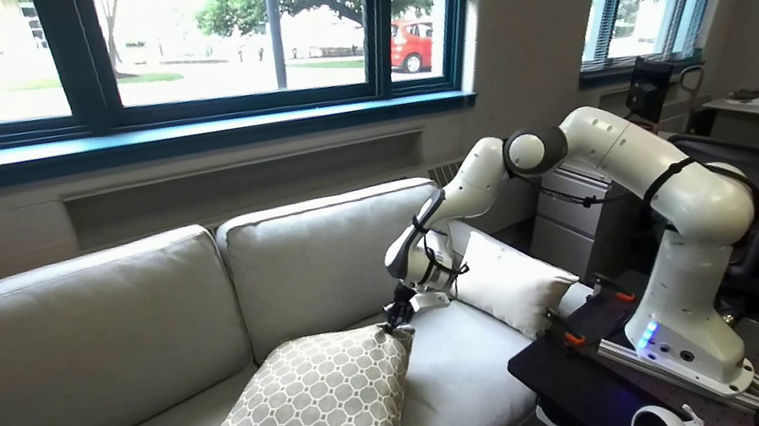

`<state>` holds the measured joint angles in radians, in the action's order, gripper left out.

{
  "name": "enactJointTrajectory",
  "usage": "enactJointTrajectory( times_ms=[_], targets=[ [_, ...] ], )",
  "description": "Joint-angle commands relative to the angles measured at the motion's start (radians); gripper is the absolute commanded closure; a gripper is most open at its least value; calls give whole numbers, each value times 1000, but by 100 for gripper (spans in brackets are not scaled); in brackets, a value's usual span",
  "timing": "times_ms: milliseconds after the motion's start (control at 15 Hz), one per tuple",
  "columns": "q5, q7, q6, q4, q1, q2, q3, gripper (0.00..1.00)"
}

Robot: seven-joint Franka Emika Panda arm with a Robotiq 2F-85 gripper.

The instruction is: Set the two pillows against the armrest

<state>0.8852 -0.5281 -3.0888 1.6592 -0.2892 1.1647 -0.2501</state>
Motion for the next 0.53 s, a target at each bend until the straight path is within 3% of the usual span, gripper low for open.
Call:
enactJointTrajectory(
  times_ms=[0,200,400,467],
  targets=[
    [91,89,-204,225,-109,-209,42,99],
    [206,143,-330,346,-191,-327,72,99],
    [332,146,-432,462,-206,-426,83,99],
    [380,175,-382,484,-281,-471,184,99]
  ],
)
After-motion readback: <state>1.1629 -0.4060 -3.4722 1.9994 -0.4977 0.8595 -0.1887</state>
